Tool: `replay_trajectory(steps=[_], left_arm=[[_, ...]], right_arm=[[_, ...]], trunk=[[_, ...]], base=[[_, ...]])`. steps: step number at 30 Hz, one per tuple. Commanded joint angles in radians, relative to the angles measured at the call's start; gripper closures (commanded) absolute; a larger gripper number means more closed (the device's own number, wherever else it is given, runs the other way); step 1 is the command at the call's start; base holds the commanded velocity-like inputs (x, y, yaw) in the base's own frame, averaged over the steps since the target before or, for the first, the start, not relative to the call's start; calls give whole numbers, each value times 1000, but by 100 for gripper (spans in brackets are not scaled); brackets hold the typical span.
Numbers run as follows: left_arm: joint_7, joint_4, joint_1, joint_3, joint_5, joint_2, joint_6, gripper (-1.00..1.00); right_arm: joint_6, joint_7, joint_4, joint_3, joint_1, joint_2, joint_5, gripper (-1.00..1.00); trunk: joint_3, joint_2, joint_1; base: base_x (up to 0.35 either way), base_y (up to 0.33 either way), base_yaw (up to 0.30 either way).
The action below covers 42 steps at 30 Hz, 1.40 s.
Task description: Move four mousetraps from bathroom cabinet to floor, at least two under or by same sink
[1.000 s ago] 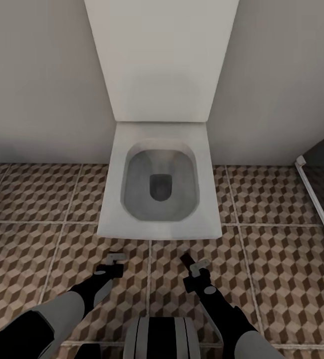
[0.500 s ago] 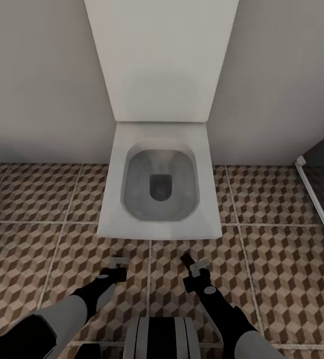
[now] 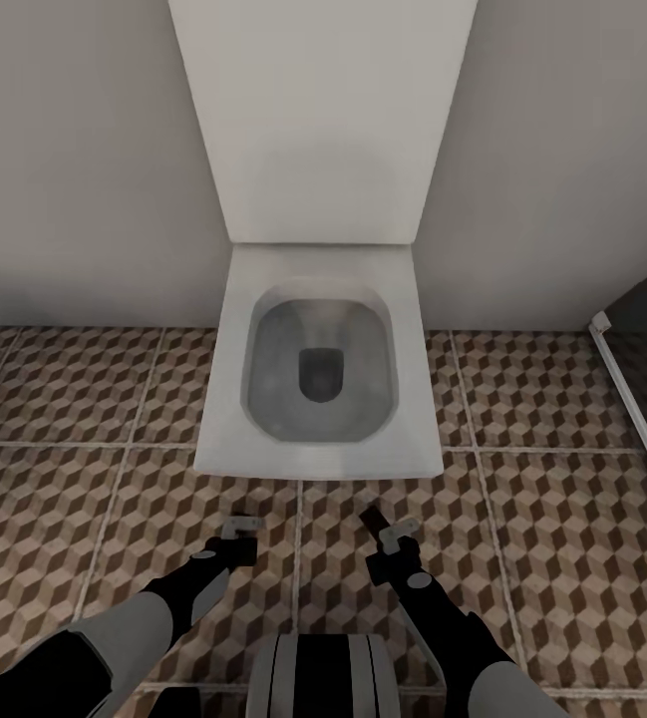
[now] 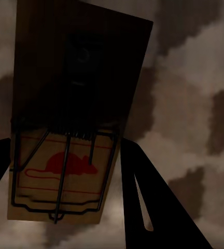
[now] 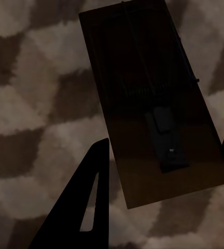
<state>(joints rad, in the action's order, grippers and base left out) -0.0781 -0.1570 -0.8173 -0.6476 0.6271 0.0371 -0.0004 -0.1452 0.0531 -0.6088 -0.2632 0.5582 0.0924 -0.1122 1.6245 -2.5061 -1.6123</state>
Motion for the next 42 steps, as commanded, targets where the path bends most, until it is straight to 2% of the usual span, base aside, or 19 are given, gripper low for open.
replay_trajectory(steps=[1, 42], left_arm=[[-8, -1, 0, -9, 5, 0, 0, 100], [-8, -3, 0, -23, 3, 1, 0, 100]], right_arm=[[-8, 5, -2, -4, 0, 0, -9, 100], [-8, 5, -2, -4, 0, 0, -9, 100]], trunk=[[0, 0, 0], [0, 0, 0]], base=[[0, 0, 0], [14, 0, 0]])
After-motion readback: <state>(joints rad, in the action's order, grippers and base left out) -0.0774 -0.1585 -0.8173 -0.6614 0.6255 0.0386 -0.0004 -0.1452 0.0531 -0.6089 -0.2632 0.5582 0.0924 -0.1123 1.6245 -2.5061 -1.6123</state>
